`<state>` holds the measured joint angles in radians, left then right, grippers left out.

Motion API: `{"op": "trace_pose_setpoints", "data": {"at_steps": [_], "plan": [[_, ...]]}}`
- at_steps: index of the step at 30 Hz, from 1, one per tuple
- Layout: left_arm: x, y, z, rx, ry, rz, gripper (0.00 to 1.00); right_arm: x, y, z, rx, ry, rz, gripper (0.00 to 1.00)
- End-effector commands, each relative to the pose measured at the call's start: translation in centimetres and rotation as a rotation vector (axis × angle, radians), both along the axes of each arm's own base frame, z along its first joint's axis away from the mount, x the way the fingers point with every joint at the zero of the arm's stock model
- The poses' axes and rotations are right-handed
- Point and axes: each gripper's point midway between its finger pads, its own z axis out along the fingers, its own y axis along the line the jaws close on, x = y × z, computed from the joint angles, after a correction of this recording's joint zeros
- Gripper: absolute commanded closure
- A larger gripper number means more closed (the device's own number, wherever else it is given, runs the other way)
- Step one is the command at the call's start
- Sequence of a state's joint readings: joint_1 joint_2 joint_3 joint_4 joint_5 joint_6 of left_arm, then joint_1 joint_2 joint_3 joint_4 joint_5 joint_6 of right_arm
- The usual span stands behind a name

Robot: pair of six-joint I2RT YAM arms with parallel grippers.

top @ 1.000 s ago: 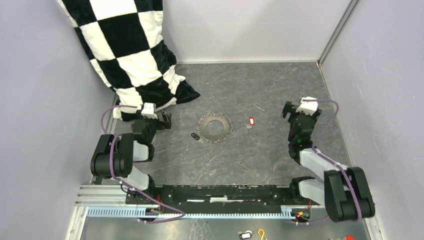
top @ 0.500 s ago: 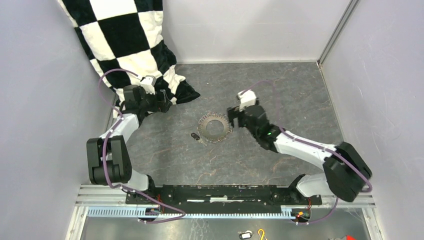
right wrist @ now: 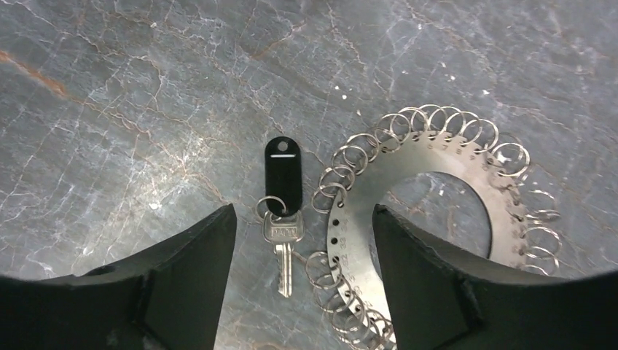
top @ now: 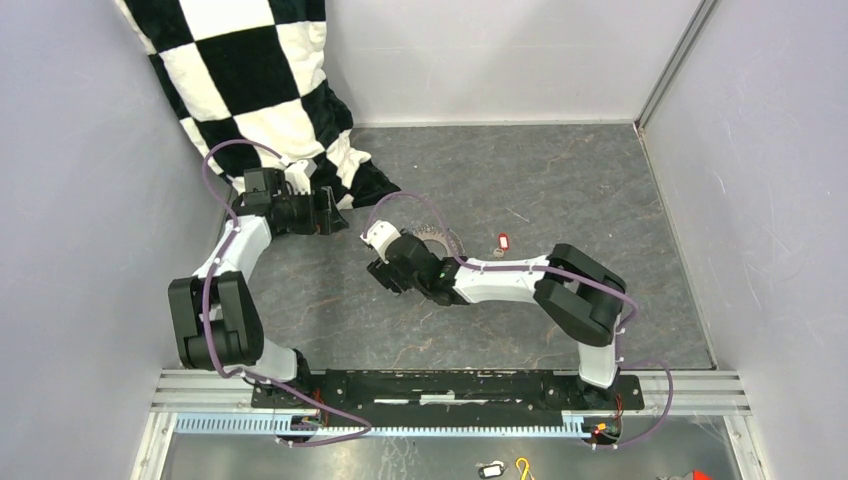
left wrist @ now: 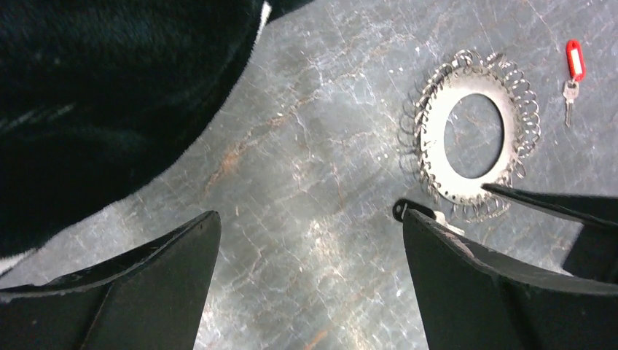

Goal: Put the keys on the keyring

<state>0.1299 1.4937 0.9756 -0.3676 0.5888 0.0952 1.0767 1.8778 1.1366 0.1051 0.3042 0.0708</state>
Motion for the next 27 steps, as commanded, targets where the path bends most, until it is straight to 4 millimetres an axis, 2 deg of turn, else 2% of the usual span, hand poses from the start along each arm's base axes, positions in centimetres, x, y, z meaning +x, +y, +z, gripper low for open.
{"op": "trace_pose_setpoints", "data": {"at_steps": [1, 9, 24, 27], "plan": [[-0.9, -0.3, 3.2, 0.011, -0.072, -0.061, 0.0, 1.0, 1.4, 0.1, 0.009, 0.003, -0.004, 0.28], [-1.9, -0.8, 4.6, -0.007, -0.089, -0.081, 0.0, 2.5, 1.1, -1.2, -0.04, -0.011, -0.091, 0.45], [-2.6, -1.7, 5.6, -0.034, -0.115, -0.134, 0.0, 2.9, -0.1, -3.3, -0.083, -0.008, -0.152, 0.59], [-2.8, -2.0, 5.9, -0.043, -0.124, -0.153, 0.0, 3.1, -0.1, -3.4, -0.074, -0.004, -0.153, 0.67]]}}
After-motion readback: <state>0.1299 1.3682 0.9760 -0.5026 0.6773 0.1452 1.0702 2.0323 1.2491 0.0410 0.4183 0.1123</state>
